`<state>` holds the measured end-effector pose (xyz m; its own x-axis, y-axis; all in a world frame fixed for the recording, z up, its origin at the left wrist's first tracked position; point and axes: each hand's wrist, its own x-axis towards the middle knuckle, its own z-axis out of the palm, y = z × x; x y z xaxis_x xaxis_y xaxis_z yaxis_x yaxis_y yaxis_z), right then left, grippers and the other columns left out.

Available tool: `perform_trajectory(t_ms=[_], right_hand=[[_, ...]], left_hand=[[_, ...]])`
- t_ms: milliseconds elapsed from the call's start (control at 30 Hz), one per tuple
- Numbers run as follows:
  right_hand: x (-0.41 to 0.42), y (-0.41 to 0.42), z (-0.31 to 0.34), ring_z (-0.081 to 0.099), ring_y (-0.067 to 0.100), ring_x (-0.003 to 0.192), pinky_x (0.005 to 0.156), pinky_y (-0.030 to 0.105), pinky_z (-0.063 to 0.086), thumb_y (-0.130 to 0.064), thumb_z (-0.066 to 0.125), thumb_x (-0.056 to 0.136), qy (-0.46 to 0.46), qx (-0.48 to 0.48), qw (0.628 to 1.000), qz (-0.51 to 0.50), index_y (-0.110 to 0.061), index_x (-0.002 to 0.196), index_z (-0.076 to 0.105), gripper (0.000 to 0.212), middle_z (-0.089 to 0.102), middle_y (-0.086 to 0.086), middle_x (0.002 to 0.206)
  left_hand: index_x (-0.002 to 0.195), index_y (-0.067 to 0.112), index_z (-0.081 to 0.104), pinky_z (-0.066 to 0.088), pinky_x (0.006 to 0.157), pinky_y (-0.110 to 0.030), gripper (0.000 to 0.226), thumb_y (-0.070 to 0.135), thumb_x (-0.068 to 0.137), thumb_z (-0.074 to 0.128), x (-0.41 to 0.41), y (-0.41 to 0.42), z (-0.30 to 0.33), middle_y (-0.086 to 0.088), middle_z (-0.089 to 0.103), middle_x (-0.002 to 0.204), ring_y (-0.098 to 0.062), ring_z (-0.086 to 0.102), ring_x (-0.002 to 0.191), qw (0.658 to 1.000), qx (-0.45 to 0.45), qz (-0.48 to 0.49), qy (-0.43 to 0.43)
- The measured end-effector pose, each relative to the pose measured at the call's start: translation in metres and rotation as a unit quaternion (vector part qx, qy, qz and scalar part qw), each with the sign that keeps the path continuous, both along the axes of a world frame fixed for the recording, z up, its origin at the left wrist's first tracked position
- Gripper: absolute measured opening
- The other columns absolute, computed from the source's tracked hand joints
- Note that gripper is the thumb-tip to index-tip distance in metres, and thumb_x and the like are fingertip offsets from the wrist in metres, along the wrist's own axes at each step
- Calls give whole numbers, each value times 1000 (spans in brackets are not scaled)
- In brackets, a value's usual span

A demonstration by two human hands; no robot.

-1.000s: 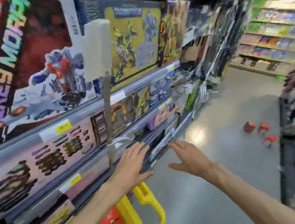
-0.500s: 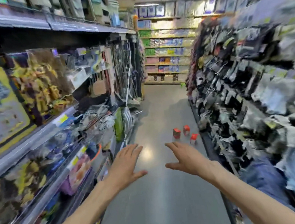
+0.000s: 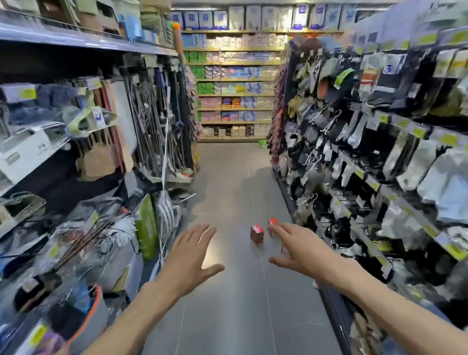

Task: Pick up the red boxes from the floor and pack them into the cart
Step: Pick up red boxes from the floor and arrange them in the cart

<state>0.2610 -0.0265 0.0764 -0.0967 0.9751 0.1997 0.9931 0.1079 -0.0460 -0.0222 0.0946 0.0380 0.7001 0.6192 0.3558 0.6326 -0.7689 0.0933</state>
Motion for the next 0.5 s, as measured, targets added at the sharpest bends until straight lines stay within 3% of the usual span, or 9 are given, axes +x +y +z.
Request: perform_trajectory(t_ms=[67,200,367,500], right_hand=[[15,48,5,58,25,109,89,39,49,-61,56,79,-4,4,1000,-7,-20,130,51,65,59,-3,118],[48,138,19,54,26,122,98,37,44,-56,63,84,-23,3,999,-37,-17,144,43,74,54,4,137],[93,238,24,51,25,124,102,36,42,-61,55,85,-15,-8,997,-69,-17,148,37,79,52,5,137],[137,325,14,49,27,127,105,37,40,-55,64,86,-5,-3,997,-76,-14,147,38,78,51,7,141]], left_hand=[[150,21,30,25,114,-41,89,69,81,58,13,55,0,-4,34,154,-26,26,143,1000,-3,-3,-4],[151,23,27,20,115,-38,88,67,82,58,45,156,11,-1,30,156,-23,22,144,1000,-7,-19,1],[151,24,26,24,114,-39,87,63,82,61,94,260,20,-1,30,155,-24,27,142,999,-19,-50,1],[150,21,29,26,113,-40,87,62,81,64,148,352,10,-3,33,153,-27,32,139,997,-15,-78,11]])
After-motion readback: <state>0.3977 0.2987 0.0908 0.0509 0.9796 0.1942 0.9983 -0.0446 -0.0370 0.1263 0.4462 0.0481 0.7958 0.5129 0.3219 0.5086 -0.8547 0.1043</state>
